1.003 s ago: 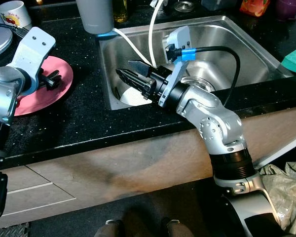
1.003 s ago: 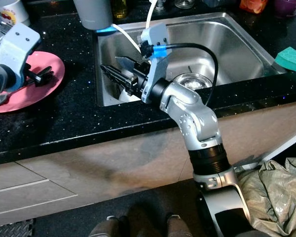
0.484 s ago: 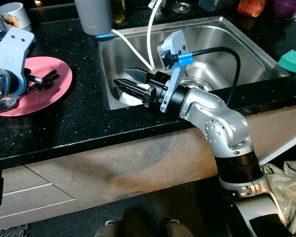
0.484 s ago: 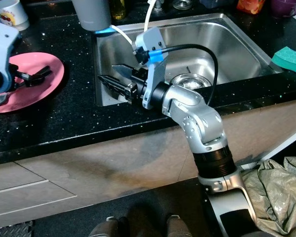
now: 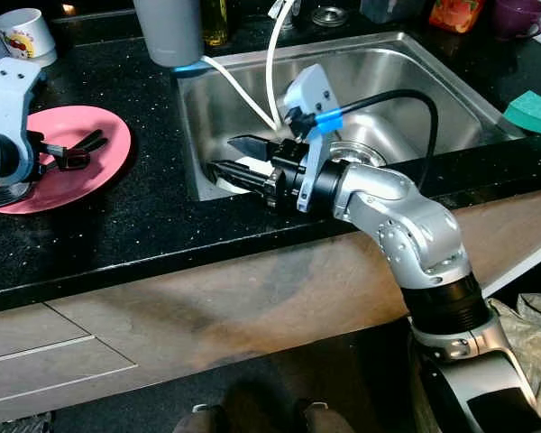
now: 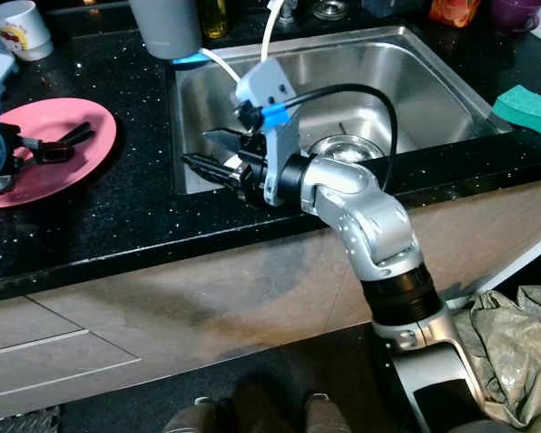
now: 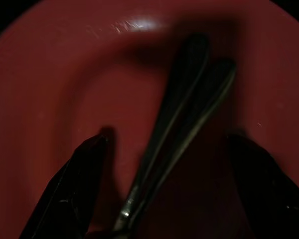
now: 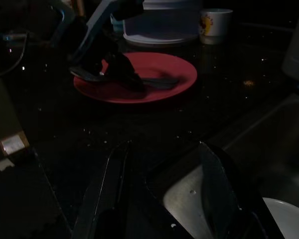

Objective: Kitchen organization

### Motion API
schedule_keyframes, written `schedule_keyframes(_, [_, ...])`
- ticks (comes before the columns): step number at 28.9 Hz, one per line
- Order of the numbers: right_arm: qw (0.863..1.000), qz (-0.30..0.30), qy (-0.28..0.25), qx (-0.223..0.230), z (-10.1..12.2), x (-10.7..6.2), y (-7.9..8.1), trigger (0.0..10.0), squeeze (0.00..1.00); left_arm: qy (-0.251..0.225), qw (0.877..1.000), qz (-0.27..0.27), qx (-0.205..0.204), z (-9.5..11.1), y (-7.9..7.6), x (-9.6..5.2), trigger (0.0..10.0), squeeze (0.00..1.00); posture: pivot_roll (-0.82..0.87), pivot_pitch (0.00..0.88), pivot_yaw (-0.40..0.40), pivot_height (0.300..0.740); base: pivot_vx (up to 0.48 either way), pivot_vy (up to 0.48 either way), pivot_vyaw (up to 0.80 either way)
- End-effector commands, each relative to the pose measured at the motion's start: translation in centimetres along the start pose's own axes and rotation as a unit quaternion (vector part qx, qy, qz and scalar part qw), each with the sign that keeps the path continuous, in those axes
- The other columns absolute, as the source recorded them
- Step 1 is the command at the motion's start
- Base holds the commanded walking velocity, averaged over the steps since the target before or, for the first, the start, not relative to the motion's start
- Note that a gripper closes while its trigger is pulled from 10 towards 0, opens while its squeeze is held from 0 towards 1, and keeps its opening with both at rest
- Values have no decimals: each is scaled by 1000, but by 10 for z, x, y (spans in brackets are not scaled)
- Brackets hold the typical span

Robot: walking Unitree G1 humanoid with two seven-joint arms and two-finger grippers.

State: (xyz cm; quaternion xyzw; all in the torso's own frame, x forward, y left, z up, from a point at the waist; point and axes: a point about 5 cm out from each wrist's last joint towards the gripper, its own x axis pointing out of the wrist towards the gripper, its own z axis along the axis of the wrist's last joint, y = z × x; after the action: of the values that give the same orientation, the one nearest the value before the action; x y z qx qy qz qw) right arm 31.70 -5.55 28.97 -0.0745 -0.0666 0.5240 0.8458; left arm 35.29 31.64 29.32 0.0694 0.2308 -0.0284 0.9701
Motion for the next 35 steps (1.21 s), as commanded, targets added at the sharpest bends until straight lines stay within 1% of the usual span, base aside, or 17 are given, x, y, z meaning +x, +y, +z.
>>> schedule_keyframes(1, [999,18,-2,-26,7,3,6,10000,0,93,995,-12,-26,-38,-3,14,10000,0,21,200,12,740,0,0,0])
schedule_keyframes(5, [999,23,4,-36,7,3,7,10000,0,101,994,-11,-38,-43,-1,15,10000,0,19,202,11,740,0,0,0])
schedule_keyframes(10, [999,24,7,-39,6,4,7,10000,0,109,993,-13,-36,-45,-1,15,10000,0,19,202,10,740,0,0,0])
schedule_keyframes(11, [999,24,7,-39,6,4,7,10000,0,110,993,-10,-34,-46,-1,15,6471,0,18,203,10,740,0,0,0])
schedule_keyframes(12, [999,23,8,-38,6,4,7,10000,0,110,993,-8,-33,-46,0,15,1725,0,18,203,10,740,0,0,0])
schedule_keyframes(14, [999,23,8,-38,5,4,7,10000,0,110,993,-6,-33,-46,0,15,1725,0,18,203,10,740,0,0,0])
schedule_keyframes(15, [999,23,8,-38,5,4,6,10000,0,109,994,-5,-31,-46,1,14,0,0,18,203,10,740,0,0,0])
schedule_keyframes(20, [999,23,9,-36,5,4,6,10000,0,107,994,-2,-26,-44,2,14,0,0,19,204,10,740,0,0,0])
schedule_keyframes(29, [999,19,11,-39,6,4,3,10000,0,86,996,19,-13,-38,6,12,0,0,20,204,8,740,0,0,0])
schedule_keyframes(35, [999,16,12,-40,6,3,2,10000,0,62,998,25,-2,-30,6,12,0,0,19,205,10,740,0,0,0])
